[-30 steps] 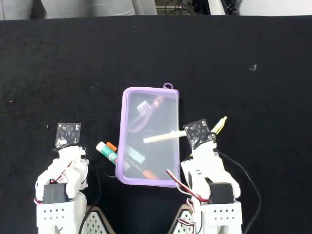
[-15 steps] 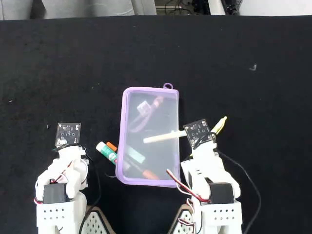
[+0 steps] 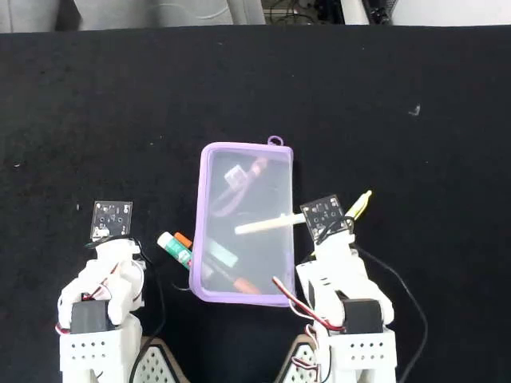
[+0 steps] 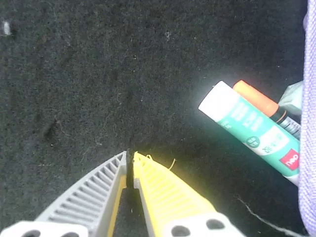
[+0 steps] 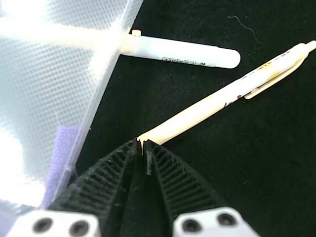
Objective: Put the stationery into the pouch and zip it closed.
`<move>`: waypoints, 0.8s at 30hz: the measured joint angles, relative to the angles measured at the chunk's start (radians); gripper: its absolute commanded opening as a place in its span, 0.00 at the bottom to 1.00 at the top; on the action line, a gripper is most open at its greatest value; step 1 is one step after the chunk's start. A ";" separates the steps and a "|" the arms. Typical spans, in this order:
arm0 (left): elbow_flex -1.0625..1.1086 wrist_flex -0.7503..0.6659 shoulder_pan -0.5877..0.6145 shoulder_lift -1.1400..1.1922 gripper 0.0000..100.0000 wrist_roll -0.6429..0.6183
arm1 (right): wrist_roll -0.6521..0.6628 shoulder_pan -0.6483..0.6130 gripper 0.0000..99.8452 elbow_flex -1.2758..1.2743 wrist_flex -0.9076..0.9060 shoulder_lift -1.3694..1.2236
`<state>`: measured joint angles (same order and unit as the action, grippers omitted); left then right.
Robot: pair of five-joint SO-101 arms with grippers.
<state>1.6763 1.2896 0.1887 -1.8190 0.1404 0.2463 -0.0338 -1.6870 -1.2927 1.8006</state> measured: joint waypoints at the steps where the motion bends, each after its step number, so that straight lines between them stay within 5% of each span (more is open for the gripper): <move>1: 0.000 0.000 0.000 0.000 0.03 0.000 | 0.000 0.000 0.02 0.000 0.000 0.000; 9: 0.000 0.000 0.000 0.000 0.03 0.000 | 0.083 -0.026 0.02 0.000 0.218 0.000; 13: 0.000 0.000 0.000 0.000 0.03 0.000 | 0.169 -0.031 0.15 0.005 0.345 0.000; 17: 0.000 0.000 0.000 0.000 0.03 0.000 | 0.109 -0.031 0.25 0.089 0.334 0.000; 24: 0.000 0.000 0.000 0.000 0.03 0.000 | 0.035 -0.083 0.24 0.258 0.308 0.000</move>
<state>1.6763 1.2896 0.1887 -1.8190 0.1404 0.2816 -0.1166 -1.4293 -0.9843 1.8006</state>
